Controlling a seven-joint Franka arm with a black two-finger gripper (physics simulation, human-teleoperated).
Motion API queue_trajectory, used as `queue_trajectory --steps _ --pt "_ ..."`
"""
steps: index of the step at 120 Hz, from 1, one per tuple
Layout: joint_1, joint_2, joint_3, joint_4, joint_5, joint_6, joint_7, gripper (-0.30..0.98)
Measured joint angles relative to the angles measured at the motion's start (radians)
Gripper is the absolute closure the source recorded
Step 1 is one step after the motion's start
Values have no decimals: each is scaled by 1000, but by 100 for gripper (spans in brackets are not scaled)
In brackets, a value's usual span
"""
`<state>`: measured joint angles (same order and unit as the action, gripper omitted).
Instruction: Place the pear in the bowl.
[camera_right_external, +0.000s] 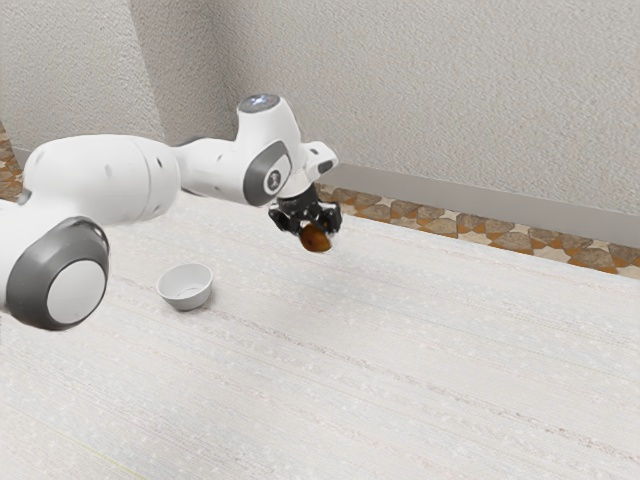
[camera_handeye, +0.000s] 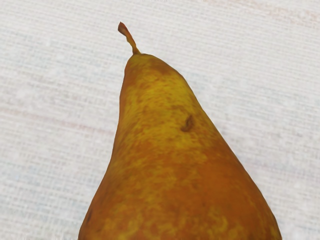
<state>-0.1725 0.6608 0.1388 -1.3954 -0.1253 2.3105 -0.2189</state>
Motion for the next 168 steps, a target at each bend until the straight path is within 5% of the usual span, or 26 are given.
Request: queue_trajectory --steps 106,168 --pt "31 -252 262 -406 -30 -40 51 45" --pt "54 -244 267 -453 -81 -28 78 31"
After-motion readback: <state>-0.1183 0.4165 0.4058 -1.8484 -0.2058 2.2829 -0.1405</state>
